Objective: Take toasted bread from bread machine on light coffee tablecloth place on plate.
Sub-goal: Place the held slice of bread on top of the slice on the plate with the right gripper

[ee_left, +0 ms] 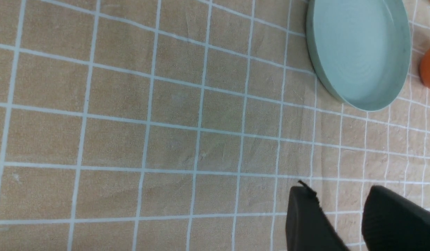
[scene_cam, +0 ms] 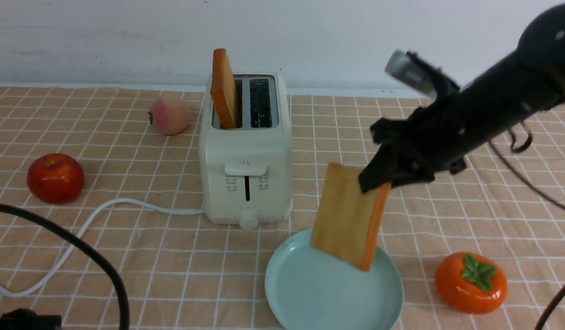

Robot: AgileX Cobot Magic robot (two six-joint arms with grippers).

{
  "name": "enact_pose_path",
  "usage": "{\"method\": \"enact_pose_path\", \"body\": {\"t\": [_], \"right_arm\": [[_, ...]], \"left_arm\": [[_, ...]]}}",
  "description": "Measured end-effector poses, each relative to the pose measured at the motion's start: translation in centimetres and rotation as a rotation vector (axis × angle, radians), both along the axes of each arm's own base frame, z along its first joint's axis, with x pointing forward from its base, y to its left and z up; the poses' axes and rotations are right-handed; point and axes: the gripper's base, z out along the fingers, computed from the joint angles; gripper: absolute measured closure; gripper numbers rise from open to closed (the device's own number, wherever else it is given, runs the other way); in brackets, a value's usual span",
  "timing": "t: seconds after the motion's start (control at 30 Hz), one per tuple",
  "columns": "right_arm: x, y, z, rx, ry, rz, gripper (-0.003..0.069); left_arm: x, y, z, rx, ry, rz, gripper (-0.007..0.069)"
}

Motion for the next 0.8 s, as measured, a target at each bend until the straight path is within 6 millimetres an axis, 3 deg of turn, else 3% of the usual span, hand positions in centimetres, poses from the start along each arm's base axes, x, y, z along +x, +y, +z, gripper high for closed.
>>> {"method": "enact_pose_path", "body": {"t": [0.1,0.23,0.47,0.63,0.67,0.7,0.8], "right_arm": [[-1.3,1.1,-2.0,0.056,-0.013,0.085,0.0554],[-1.9,1.0,-3.9,0.051,-0.033,0.09,0.0554],[-1.8,0.6,-4.7,-0.003,-0.064,0.084,0.0522],[-1.1,0.6,-2.6,-0.051,-0.112,0.148,0.0334],[-1.0,0.6,-2.5,-0.055,-0.114,0.149,0.0324],[-0.6,0.4,-1.6,-0.092,-0.124,0.154,0.0249],[0.1,-0.1,0.1,-0.185,-0.144,0.145,0.0137]], "left_arm": [[0.0,0.0,0.0,0.0,-0.001,0.0,0.0387],[0.0,0.0,0.0,0.0,-0.001,0.001,0.0387],[0.0,0.0,0.0,0.0,-0.001,0.001,0.0387],[0.0,0.0,0.0,-0.001,-0.005,0.002,0.0387],[0.0,0.0,0.0,-0.001,-0.005,0.002,0.0387],[0.1,0.0,0.1,-0.002,-0.016,0.007,0.0387],[0.6,0.1,0.4,0.0,-0.078,0.019,0.0387]]}}
